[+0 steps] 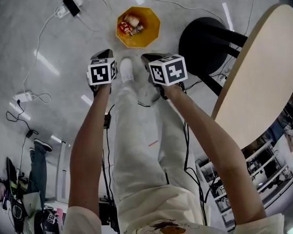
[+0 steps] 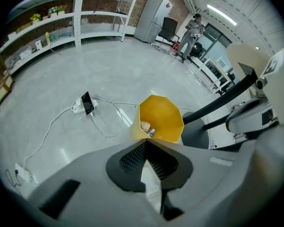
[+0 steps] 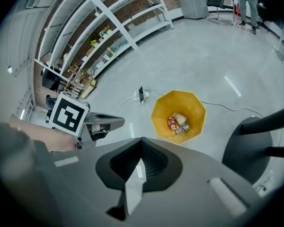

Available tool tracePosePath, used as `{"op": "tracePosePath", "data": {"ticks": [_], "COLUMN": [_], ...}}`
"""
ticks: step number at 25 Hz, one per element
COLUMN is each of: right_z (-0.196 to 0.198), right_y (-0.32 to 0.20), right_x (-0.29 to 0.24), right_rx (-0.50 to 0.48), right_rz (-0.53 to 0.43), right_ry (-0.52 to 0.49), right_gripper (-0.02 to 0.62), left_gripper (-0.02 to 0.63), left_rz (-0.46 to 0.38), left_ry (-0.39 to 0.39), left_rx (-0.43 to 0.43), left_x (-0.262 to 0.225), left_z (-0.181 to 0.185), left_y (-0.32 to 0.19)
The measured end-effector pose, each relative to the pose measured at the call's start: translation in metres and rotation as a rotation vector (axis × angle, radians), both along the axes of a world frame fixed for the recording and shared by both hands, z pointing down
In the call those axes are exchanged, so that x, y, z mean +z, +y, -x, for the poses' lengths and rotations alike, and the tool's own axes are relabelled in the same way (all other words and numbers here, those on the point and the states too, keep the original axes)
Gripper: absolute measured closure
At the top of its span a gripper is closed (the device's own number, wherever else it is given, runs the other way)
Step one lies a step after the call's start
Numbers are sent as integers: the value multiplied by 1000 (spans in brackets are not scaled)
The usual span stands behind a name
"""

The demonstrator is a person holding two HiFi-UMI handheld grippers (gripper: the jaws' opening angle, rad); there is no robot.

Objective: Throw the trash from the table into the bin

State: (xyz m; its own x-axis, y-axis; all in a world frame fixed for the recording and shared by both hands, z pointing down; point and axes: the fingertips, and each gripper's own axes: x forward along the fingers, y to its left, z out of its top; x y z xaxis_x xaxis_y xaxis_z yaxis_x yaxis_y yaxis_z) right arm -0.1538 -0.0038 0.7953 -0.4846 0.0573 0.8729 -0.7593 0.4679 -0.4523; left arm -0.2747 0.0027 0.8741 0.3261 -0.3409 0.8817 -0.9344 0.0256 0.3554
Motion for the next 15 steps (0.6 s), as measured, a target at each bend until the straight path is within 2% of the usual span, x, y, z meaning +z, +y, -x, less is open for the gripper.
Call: {"op": "tracePosePath", "data": {"ticks": [5, 10, 15], "right_z": [10, 24, 24], "right_y": [30, 38, 31], "right_x": [-63, -123, -168], "right_rx": [-24, 33, 20], "right_rz": [-11, -80, -200], "right_ry": [-57, -147, -223], "right_gripper": [591, 590, 591], "left_gripper": [600, 600, 600], "left_rz": [-11, -30, -31], "left_ry": [-47, -109, -139], "left_rx": [-13, 131, 146], "left_x": [-63, -95, -114], "left_z": [18, 27, 38], "left_y": [28, 57, 76]}}
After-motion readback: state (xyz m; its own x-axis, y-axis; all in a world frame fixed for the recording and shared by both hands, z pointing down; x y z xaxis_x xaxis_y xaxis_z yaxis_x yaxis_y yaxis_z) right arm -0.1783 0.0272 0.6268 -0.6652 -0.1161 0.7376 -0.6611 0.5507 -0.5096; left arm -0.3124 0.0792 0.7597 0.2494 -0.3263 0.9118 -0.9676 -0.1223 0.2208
